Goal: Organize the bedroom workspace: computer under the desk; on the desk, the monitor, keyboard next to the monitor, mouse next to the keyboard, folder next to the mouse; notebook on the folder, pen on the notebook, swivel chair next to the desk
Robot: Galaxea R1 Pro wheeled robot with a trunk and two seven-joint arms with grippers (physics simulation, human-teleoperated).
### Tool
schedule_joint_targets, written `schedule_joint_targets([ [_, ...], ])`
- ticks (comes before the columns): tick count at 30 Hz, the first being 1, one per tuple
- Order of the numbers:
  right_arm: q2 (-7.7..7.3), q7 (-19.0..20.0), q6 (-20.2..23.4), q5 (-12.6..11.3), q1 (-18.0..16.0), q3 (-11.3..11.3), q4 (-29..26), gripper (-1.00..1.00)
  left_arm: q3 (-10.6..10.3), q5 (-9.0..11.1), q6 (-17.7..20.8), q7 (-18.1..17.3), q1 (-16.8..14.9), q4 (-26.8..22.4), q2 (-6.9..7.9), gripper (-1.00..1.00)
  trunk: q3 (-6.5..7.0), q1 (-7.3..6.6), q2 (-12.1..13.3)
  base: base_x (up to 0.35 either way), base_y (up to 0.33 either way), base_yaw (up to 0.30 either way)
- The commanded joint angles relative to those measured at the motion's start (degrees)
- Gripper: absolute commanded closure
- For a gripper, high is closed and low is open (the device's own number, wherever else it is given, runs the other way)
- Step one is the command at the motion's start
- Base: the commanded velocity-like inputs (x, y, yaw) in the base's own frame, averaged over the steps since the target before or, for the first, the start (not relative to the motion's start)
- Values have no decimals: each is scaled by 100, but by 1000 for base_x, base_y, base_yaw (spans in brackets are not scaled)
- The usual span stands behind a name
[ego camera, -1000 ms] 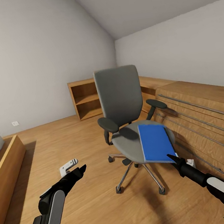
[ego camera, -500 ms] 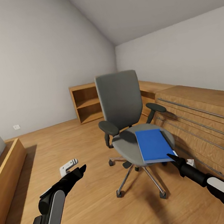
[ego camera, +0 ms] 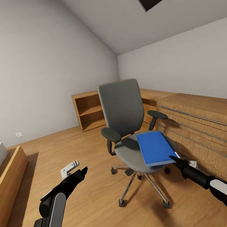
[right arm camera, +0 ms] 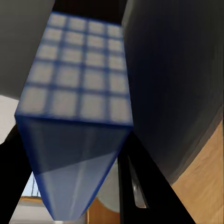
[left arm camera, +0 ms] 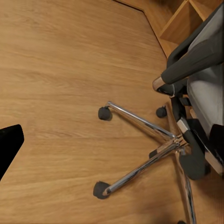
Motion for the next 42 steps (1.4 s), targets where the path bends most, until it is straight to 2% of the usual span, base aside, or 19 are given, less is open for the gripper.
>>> schedule_joint_targets([
  [1,-7,29,10,-57,-8,35,4,100,7,61,24,45,-4,-7,-4,-100,12,-24,39,0,0,0],
  [12,-15,58,-19,-56,-8,34,-3,100,12,56,24,60,-4,-7,-4,-100,210,-265,480,0,0,0],
  [23,-15,94,-670,-38,-8,60,-161,100,9,45,21,74,-4,-7,-4,-100,407,-507,921,0,0,0],
  [32,-15,101,-730,-25,-8,97,-314,100,6,43,22,74,-4,-7,-4,-100,569,-705,1282,0,0,0],
  [42,-7,109,-731,-24,-8,251,-455,100,6,43,24,74,-4,-7,-4,-100,748,-924,1683,0,0,0],
])
